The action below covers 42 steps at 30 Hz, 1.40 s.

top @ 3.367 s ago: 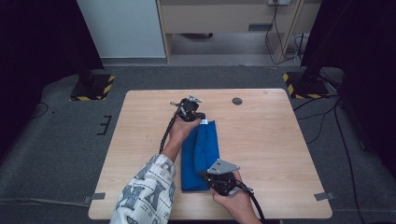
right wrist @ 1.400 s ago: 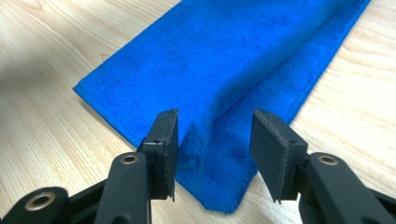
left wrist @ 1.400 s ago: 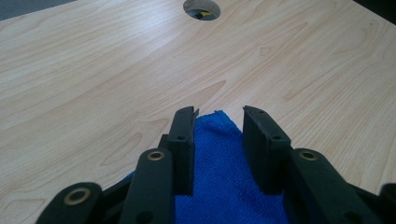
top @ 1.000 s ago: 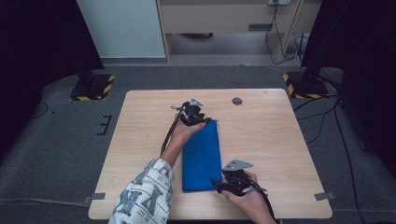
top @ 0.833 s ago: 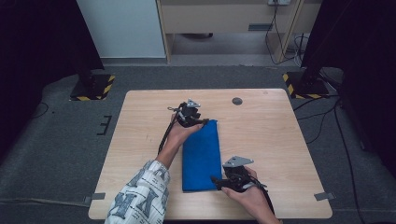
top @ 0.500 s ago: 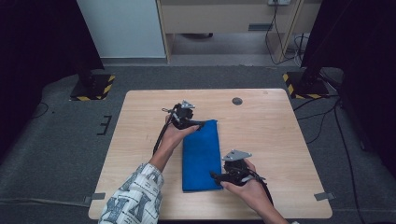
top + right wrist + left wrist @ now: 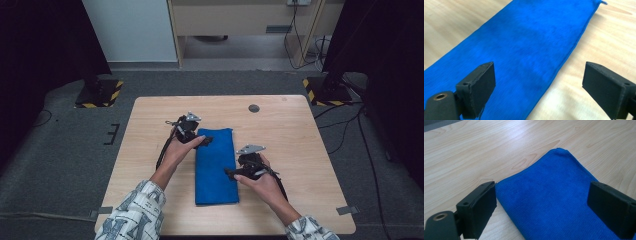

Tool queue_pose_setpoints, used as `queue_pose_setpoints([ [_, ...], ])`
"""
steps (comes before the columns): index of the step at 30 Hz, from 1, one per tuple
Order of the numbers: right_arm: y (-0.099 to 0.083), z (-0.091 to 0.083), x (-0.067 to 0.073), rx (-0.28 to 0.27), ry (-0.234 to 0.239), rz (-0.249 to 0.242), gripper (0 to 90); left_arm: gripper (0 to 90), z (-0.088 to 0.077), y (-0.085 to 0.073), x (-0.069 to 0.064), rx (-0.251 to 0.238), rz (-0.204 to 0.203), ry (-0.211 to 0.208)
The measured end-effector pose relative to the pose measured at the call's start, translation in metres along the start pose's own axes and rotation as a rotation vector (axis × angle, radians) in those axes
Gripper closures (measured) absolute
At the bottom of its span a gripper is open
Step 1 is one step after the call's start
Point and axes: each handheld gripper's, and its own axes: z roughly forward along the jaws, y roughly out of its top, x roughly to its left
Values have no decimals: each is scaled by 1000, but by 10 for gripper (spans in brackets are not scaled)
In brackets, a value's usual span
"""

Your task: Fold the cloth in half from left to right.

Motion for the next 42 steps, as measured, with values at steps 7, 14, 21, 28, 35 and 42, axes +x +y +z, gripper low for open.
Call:
queue_pose_setpoints([
  [7,15,14,-9,-14,-18,-8,117,75,-7,-7,0,4,-12,10],
  [14,32,24,-15,-27,-31,-53,127,76,-16,-8,8,8,-13,44],
  [21,46,30,-26,-18,-62,-50,107,127,-20,-10,19,-7,-28,32],
  [28,56,37,-37,8,-70,-29,120,92,-22,-11,25,-6,-23,39],
  [35,70,40,-48,22,-85,-34,168,76,-23,-12,34,-13,-37,38],
  [42,84,41,-57,27,-94,-41,257,69,-19,-13,36,-18,-48,38],
])
